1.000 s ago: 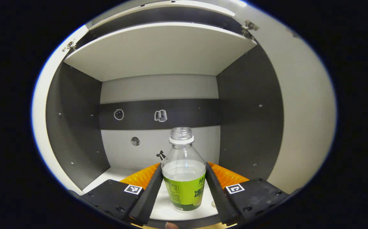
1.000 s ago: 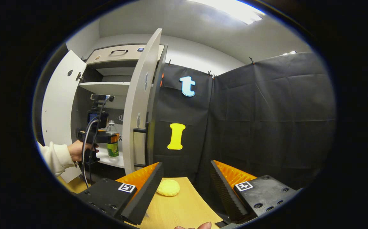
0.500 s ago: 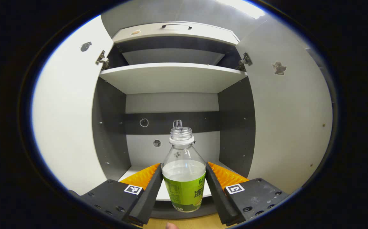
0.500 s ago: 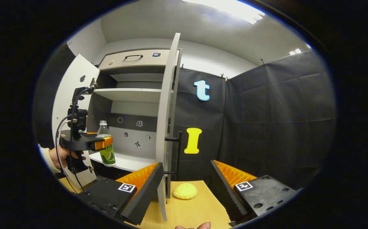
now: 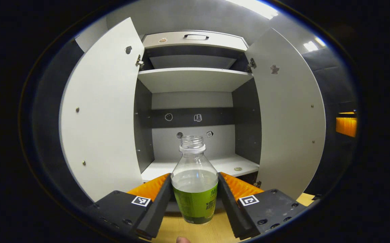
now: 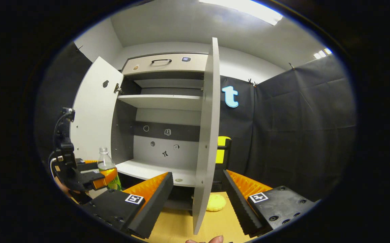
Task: Grasp the bottle in the cabinet with the left hand and place it on the coaster, then close the right door with the right hand and the left door with the left hand.
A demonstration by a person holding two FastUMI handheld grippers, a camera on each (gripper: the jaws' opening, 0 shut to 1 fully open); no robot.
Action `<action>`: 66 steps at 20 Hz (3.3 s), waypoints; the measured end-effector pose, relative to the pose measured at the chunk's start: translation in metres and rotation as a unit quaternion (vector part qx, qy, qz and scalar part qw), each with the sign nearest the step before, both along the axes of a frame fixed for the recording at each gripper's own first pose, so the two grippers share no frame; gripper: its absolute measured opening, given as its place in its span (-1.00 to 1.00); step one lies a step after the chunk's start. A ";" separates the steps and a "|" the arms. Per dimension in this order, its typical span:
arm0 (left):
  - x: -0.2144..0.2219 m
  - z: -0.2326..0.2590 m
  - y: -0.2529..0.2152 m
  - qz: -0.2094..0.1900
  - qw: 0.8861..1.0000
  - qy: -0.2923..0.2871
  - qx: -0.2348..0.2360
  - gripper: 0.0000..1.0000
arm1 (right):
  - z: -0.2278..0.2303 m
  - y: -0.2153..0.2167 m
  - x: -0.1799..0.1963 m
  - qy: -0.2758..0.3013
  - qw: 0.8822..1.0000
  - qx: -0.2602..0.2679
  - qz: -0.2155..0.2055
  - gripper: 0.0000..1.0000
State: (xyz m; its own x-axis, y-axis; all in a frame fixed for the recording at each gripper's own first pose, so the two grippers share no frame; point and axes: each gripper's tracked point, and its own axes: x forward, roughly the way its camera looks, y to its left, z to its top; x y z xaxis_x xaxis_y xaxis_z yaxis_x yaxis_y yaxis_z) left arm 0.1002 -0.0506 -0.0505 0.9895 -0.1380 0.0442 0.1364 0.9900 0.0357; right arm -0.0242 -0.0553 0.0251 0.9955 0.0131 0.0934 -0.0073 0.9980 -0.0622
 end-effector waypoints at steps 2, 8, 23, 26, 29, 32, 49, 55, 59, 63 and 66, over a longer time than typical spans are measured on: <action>-0.017 -0.020 -0.002 -0.010 1.000 -0.005 -0.005 0.60 | -0.003 0.009 -0.001 0.003 1.000 0.001 0.005 0.95; -0.063 -0.090 -0.016 -0.056 0.998 -0.006 -0.014 0.60 | -0.009 0.022 -0.005 0.009 1.000 -0.007 0.009 0.94; -0.101 -0.242 -0.058 -0.106 0.994 0.034 -0.010 0.60 | -0.024 0.038 -0.002 0.057 0.998 -0.016 0.021 0.94; -0.094 -0.253 -0.055 -0.100 0.994 0.034 -0.018 0.60 | -0.027 0.038 0.000 0.069 0.997 -0.028 0.019 0.94; -0.090 -0.262 -0.053 -0.098 0.994 0.035 -0.017 0.60 | -0.025 0.037 0.000 0.072 0.997 -0.031 0.014 0.94; -0.091 -0.272 -0.057 -0.105 0.994 0.038 -0.010 0.60 | -0.029 0.038 -0.001 0.078 0.996 -0.040 0.013 0.94; -0.108 -0.301 -0.061 -0.121 0.989 0.087 0.001 0.94 | -0.030 0.041 -0.003 0.075 0.996 -0.045 0.011 0.94; -0.122 -0.306 -0.042 -0.102 0.990 0.102 -0.004 0.93 | -0.031 0.050 -0.004 0.073 0.996 -0.047 0.025 0.94; -0.135 -0.293 -0.029 -0.092 0.991 0.096 -0.001 0.94 | -0.036 0.056 -0.003 0.077 0.996 -0.039 0.030 0.94; -0.149 -0.251 -0.004 -0.071 0.994 0.086 -0.015 0.93 | -0.036 0.059 -0.002 0.075 0.996 -0.030 0.034 0.94; -0.153 -0.199 0.025 -0.033 0.996 0.074 -0.036 0.93 | -0.033 0.064 0.000 0.068 0.997 -0.028 0.038 0.94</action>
State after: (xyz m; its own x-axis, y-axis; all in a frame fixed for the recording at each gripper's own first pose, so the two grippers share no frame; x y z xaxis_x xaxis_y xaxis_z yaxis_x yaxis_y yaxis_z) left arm -0.0527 -0.0254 -0.2491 0.9748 -0.2041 -0.0896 0.1992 0.9781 -0.0606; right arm -0.0240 0.0083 -0.0082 0.9949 0.0899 -0.0459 -0.0945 0.9892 -0.1119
